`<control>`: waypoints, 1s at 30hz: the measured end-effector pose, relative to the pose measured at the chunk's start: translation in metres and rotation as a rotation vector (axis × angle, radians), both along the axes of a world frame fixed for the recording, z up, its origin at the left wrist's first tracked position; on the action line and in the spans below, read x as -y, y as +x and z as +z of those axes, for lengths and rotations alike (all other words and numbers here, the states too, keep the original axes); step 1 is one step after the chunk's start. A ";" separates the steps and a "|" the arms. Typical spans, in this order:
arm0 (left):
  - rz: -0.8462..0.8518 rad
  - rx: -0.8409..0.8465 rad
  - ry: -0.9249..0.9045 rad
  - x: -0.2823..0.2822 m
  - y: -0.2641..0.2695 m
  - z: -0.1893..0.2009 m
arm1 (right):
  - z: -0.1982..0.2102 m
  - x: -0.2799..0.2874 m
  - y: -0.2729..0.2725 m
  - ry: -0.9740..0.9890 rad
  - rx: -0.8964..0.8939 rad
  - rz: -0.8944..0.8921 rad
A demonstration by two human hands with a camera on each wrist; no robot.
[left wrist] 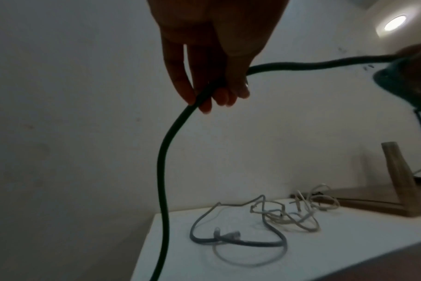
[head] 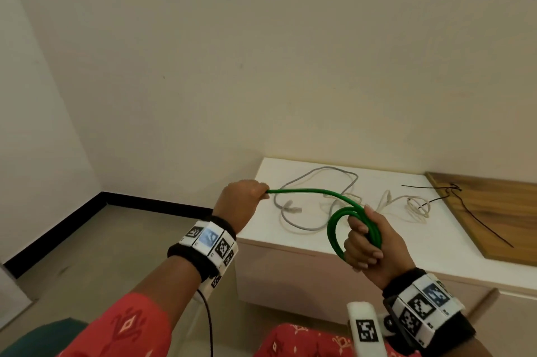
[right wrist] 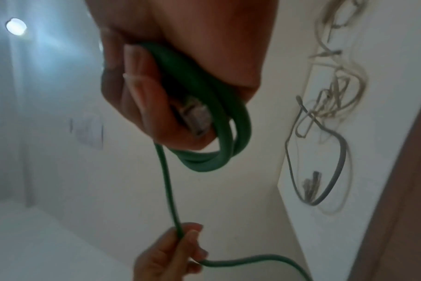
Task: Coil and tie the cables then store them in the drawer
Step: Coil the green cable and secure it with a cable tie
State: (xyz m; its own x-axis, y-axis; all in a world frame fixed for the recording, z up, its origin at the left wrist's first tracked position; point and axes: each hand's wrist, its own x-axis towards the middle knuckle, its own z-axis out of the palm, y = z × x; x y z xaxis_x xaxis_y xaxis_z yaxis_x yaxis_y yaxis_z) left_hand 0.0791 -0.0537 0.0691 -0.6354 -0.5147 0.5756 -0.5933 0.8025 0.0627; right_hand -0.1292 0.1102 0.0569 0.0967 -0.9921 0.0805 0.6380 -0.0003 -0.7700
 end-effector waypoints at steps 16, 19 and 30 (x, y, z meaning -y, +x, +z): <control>-0.306 0.284 0.601 -0.114 -0.058 -0.045 | 0.018 -0.006 0.009 -0.122 0.122 -0.502; -0.337 0.217 0.686 -0.116 -0.057 -0.044 | 0.013 -0.002 0.017 -0.091 -0.075 -0.536; -0.306 0.086 1.171 -0.119 -0.059 -0.032 | -0.015 0.011 0.024 -0.158 -1.362 -0.570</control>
State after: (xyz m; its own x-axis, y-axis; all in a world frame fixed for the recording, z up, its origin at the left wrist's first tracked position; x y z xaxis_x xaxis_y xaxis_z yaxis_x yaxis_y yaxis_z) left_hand 0.0203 0.0648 0.0366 -0.8352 -0.5170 -0.1876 -0.4270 0.3945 0.8137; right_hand -0.1051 0.0990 0.0416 -0.2046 -0.9112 0.3576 -0.6712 -0.1353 -0.7288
